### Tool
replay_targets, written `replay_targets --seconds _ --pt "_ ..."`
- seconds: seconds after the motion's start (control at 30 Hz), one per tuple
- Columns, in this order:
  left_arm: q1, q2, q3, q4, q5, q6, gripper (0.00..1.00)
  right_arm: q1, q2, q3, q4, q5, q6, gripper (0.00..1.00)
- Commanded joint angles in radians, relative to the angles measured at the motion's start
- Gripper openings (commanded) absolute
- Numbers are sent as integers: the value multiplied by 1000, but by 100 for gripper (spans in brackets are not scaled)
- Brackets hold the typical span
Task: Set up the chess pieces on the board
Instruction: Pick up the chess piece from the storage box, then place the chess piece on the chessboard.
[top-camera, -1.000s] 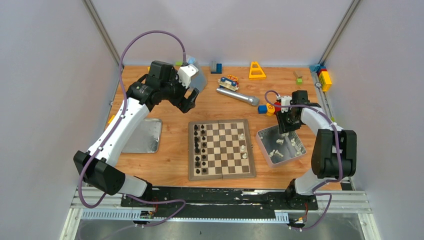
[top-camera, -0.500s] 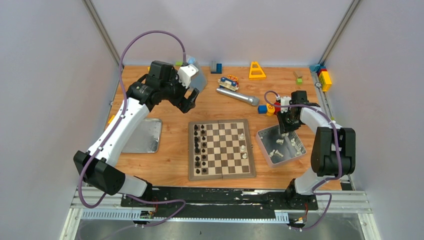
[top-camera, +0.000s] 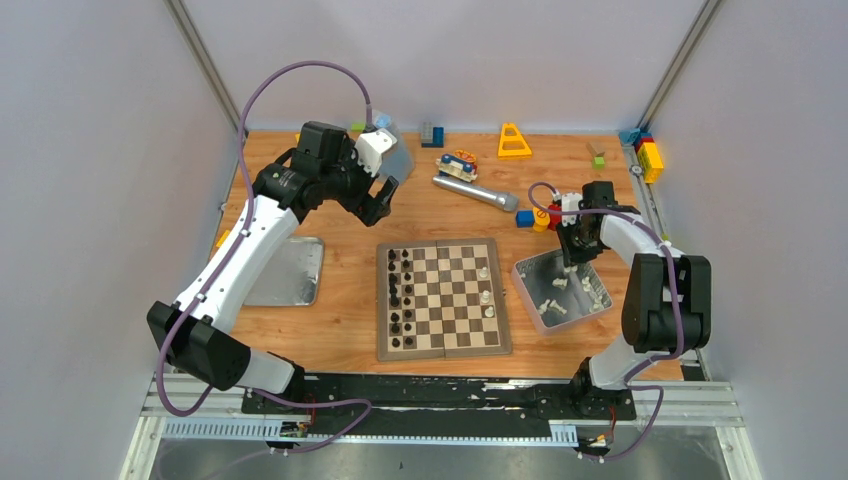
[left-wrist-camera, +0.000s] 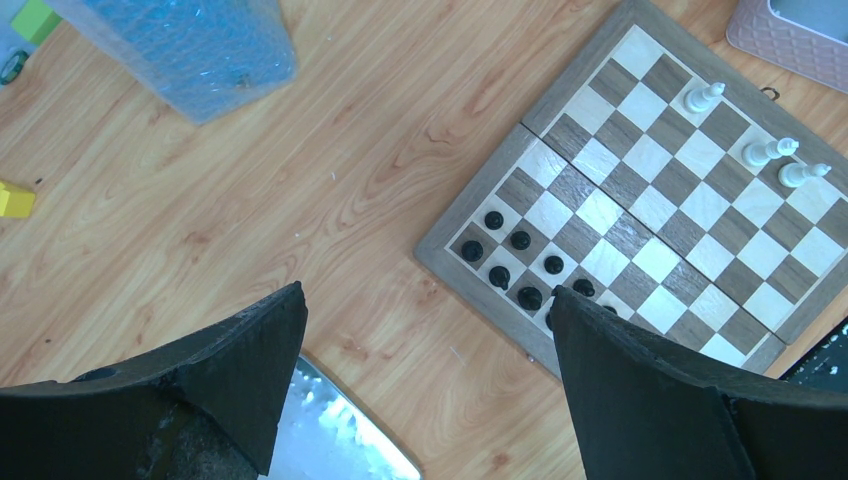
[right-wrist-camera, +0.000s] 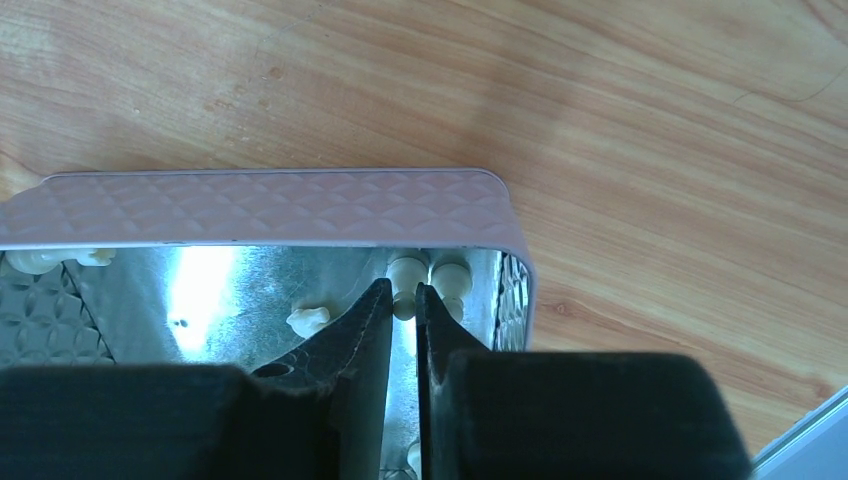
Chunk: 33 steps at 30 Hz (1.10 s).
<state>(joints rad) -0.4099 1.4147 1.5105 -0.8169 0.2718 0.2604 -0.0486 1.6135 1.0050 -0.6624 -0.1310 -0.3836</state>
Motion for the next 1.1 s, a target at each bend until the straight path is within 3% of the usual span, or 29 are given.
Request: replay_targets --seconds 0.0,0.2,0.57,0.83,1.07 --pt "8 -20 10 22 14 8 99 -4 6 3 26 33 -14 13" --pt "8 -20 13 19 12 9 99 -4 -18 29 -9 -1 -11 1" --pt "8 -28 13 22 -5 8 99 40 -125 152 -194 -137 12 0" --pt "14 -51 2 46 -58 -20 99 313 -120 292 -230 -163 43 0" --pt "45 -104 -25 72 -78 -37 100 499 84 472 -228 -110 69 0"
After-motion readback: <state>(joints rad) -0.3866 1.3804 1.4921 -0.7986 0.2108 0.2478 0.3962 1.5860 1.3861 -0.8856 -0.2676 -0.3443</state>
